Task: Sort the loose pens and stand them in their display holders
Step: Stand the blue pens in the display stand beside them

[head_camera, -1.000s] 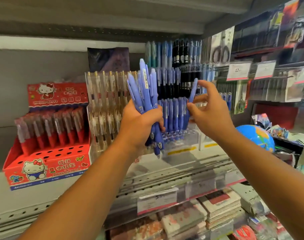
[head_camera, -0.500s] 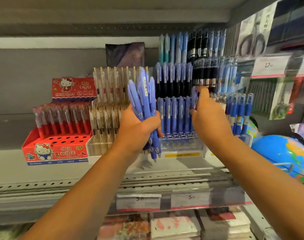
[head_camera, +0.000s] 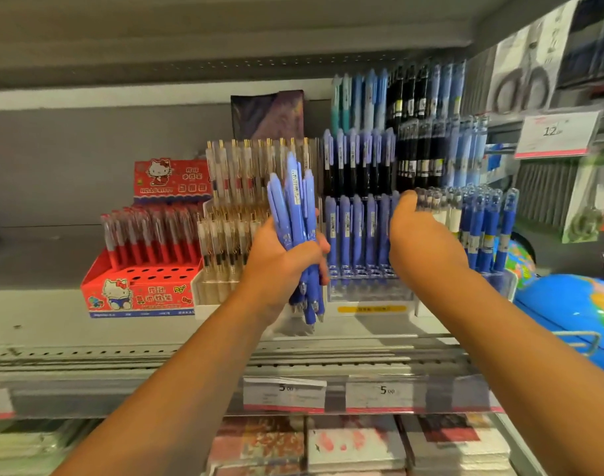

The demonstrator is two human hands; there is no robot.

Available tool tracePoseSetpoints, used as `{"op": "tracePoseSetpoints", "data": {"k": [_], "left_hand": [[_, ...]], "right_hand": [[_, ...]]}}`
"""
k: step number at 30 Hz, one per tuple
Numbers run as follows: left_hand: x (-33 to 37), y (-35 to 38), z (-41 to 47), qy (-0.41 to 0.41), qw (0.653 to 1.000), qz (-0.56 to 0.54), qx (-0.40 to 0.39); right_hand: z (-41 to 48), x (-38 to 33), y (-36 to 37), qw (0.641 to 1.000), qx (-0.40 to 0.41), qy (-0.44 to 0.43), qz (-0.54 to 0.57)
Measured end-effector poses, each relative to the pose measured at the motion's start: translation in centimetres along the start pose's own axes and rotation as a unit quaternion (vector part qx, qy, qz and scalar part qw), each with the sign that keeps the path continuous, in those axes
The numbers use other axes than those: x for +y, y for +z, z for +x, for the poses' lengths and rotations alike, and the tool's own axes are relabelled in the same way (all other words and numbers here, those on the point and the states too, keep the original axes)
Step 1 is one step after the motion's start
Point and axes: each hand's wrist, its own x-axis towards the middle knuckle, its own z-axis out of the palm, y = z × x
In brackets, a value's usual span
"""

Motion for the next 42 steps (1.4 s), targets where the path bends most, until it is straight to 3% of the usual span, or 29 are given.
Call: {"op": "tracePoseSetpoints", "data": {"k": [5,14,23,26,28,29,30,32,33,34,42], "left_hand": [[0.1,-0.2,-0.1,-0.009,0.999,-0.026,-0.019],[0.1,-0.2,0.0,-0.014,0.999,-0.032,-0.036],[-0.3,-0.5,0.3,-0.017,0.999,0.003,-0.049],[-0.5,-0.6,0.4,-0.024,0.999,0.019,-0.028],[-0.5,-0.5,0.5,-0.026,0.999,0.024,-0.017],[-0.5,-0.5,0.6,-0.023,0.999,0.028,-0.012],[-0.5,-0.5,0.6,-0.020,0.999,0.036,-0.008],[-0.6,-0.6,0.7,-0.015,0.999,0.050,0.003],[-0.6,-0.7,0.7,-0.015,0.998,0.053,0.009],[-0.6,-0.7,0.7,-0.016,0.998,0.053,0.013],[-0.2,-0.3,0.4,-0.031,0.999,0.028,0.035]], "right_hand": [[-0.4,-0.4,0.3,0.998,0.030,0.018,0.042],[-0.2,-0.6,-0.4,0.998,0.036,0.042,0.018],[0.1,-1.0,-0.8,0.998,-0.017,0.051,-0.012],[-0.5,-2.0,-1.6,0.998,0.044,0.037,-0.031],[-0.9,-3.2,-2.3,0.993,0.100,-0.024,0.060],[-1.1,-3.9,-2.8,0.979,0.086,-0.055,0.176],[-1.3,-4.5,-3.3,0.947,0.041,-0.072,0.312],[-1.8,-5.6,-3.9,0.847,-0.066,-0.077,0.522],[-2.0,-5.7,-3.8,0.820,-0.095,-0.080,0.558],[-2.1,-5.7,-3.6,0.816,-0.107,-0.089,0.561],[-1.0,-4.9,-2.2,0.808,-0.105,-0.042,0.578]]}}
